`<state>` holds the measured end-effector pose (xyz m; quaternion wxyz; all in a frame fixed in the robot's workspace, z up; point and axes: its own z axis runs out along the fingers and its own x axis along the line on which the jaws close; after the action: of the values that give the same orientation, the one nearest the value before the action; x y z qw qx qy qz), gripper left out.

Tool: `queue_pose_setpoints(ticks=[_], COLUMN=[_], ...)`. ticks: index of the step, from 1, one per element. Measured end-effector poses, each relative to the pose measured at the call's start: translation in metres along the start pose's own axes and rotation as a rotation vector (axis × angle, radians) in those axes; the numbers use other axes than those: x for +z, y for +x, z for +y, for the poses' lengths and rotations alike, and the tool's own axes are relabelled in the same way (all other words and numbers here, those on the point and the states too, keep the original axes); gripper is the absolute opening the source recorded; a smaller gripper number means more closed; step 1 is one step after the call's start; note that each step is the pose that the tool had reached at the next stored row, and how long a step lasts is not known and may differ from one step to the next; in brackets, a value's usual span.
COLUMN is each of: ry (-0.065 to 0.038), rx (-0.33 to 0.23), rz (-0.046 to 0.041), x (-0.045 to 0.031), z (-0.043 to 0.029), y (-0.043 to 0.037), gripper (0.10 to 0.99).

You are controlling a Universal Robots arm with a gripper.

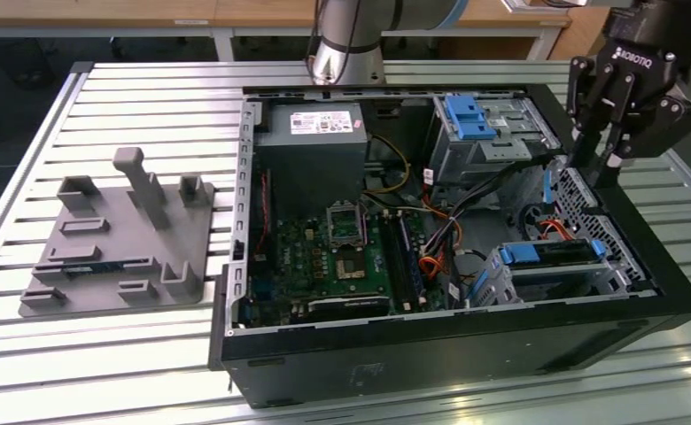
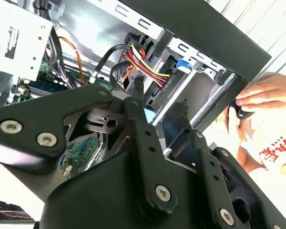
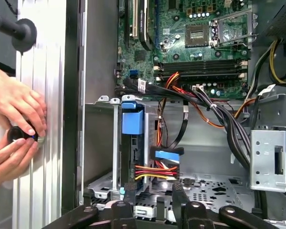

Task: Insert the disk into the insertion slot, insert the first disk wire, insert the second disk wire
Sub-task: 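Insert the second disk wire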

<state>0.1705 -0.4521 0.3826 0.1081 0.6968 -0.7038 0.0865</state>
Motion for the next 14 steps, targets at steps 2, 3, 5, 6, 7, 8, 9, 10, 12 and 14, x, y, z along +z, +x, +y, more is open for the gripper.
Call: queue_pose_setpoints(ticks=[2,3,5,6,7,8,9,10,12,14], ry=[0.0,0.0,-0.001,-0.001,-0.002,-0.002,-0.003,-0.003,-0.004,-0.004], rx=[0.0,0.001,0.004,0.006,0.008,0.01,0.011,0.013,0.015,0.017], rz=[0.0093,0.0099,0.0101,0.0103,0.0105,0.0108,0.0112,0.0114,0.0121,0.0202], x=[-0.0007,-0.0004,0.001,0.0016,0.0023,0.0029,0.0034,0.0039,0.005,0.0071], z=[0.0003,0.0016,0.0071,0.0101,0.0132,0.0164,0.0194,0.0225,0.0278,0.0304], y=[-0.0058,-0.0077,-0.0098,-0.0105,-0.0113,-0.012,-0.0129,-0.0137,-0.0154,-0.0172], gripper=[0.435,0.435,0.435,0.435,0.435,0.435,0.435,0.435,0.435,0.435])
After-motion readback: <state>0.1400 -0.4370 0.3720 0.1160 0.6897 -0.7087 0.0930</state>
